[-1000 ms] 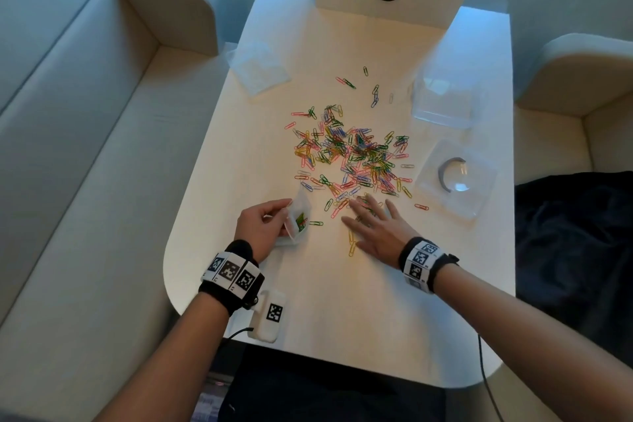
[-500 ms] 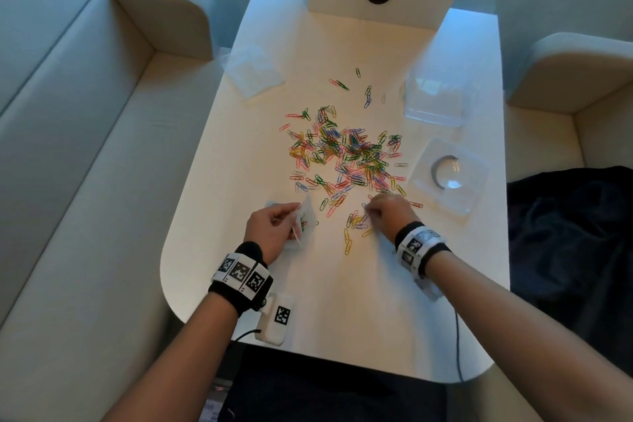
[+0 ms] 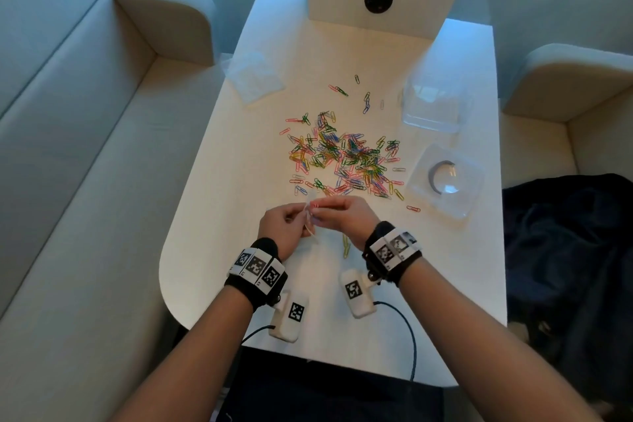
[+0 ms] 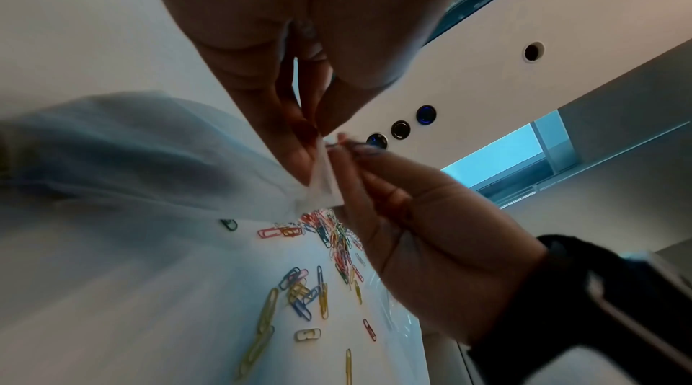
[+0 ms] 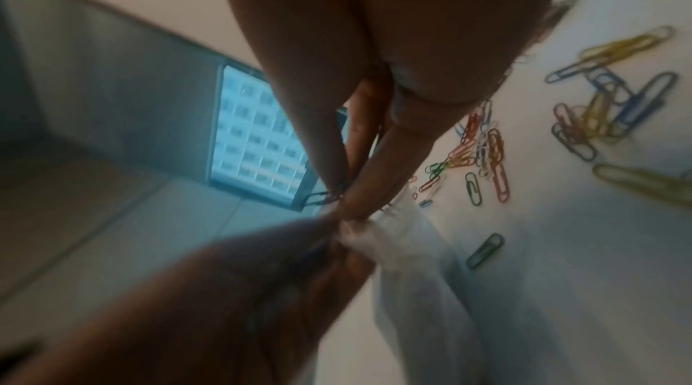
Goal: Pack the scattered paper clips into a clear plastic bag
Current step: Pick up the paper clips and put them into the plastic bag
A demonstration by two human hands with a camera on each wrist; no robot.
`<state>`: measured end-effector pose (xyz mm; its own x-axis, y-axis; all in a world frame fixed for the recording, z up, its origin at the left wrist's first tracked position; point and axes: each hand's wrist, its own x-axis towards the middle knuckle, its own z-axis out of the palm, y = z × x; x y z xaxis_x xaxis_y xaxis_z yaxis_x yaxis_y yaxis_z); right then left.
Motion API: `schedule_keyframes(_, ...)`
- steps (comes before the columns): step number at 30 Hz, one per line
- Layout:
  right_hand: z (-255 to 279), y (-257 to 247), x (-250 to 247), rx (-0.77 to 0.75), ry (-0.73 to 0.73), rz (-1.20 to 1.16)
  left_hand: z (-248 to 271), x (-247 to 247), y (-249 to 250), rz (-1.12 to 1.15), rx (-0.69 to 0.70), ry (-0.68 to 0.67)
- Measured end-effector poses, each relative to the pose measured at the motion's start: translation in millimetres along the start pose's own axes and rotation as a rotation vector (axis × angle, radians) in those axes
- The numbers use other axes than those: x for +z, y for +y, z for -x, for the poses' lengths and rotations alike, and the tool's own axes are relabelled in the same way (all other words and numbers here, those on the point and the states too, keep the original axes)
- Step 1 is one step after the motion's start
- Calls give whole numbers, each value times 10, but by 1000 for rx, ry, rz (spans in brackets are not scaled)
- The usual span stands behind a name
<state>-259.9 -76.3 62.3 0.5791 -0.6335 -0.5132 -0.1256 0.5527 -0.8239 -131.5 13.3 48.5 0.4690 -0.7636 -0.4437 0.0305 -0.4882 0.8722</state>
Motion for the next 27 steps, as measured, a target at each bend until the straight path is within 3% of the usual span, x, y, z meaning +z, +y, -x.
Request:
schedule_keyframes(4, -48, 45, 109, -97, 168, 493, -14, -41, -37, 0, -5, 42)
schedule_keyframes(7, -42, -12, 200, -189, 148, 844, -21, -67, -69, -18, 12, 47)
schedule_keyframes(14, 28, -75, 96, -278, 59, 921, -49, -83, -68, 27, 7, 39)
schedule_keyframes(16, 107, -63, -115, -298, 166, 832, -75, -111, -83, 40, 1, 46)
schedule_keyframes(18, 200, 24, -452, -208, 369, 889, -104, -157, -110, 38, -16, 47)
schedule_keyframes(19, 255, 110, -643, -75, 443, 980, -113, -179, -123, 38, -33, 43)
schedule_keyframes(21, 386, 314, -919, 242, 457, 1092, -133, -216, -147, 48, -55, 38)
schedule_keyframes(22, 425, 427, -989, 314, 440, 1093, -136, -232, -149, 49, -62, 37)
schedule_keyframes(27, 244, 653, -871, 135, 453, 1088, -145, -265, -118, 50, -89, 21)
